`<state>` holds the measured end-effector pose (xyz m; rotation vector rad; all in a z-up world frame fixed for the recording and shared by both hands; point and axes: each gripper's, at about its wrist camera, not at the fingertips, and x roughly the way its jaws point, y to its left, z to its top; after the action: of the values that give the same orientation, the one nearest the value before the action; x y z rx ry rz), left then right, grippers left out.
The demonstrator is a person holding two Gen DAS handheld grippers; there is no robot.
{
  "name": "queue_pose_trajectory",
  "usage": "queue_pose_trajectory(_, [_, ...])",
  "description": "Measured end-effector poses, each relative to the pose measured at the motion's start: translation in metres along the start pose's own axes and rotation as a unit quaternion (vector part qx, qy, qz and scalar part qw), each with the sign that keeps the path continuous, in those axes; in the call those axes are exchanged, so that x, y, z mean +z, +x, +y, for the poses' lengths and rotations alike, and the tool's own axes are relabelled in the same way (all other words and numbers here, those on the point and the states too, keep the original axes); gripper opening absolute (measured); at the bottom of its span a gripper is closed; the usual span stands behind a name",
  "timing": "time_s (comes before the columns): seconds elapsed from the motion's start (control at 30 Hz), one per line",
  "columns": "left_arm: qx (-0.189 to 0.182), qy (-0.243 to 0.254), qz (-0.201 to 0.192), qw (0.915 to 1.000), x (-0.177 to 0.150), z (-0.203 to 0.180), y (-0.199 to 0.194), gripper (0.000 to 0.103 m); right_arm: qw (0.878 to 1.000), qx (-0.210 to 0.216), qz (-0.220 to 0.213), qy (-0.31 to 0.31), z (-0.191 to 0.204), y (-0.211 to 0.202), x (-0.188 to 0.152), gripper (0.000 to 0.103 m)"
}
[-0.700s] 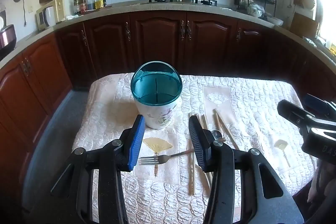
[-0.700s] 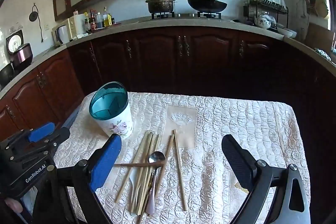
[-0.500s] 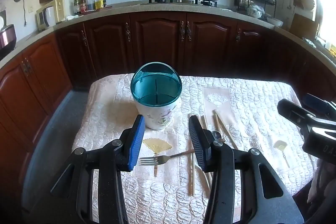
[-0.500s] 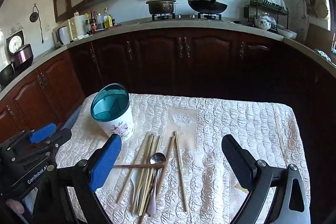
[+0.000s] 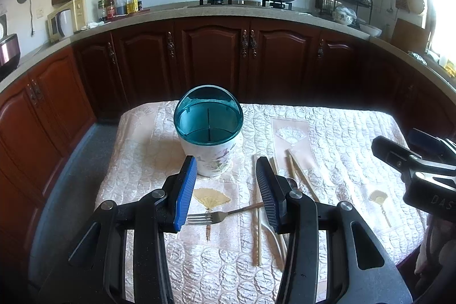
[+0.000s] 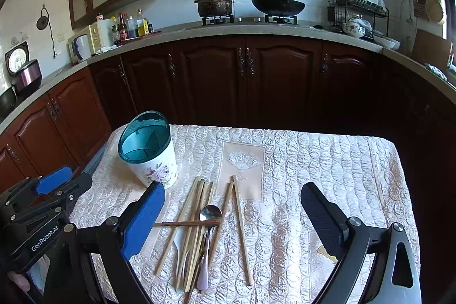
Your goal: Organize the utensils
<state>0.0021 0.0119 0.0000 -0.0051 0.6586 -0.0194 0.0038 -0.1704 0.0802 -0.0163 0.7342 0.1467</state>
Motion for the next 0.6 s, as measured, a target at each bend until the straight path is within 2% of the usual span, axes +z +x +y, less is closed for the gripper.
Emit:
queue_pose_trajectory(0.13, [-0.001, -0.001, -0.006, 1.0, -0.0004, -0.0011, -0.0014, 0.043, 1.0, -0.002, 0.003, 0.003, -0.0023, 0.0016, -0.0009, 0.096])
queue_pose_trajectory(0.6, [-0.013, -0.024, 0.013, 0.9995, -0.003, 0.0042, 0.0047, 0.043, 1.0, -0.007, 0.015, 0.003, -0.0049, 0.0101, -0.0058, 0.096])
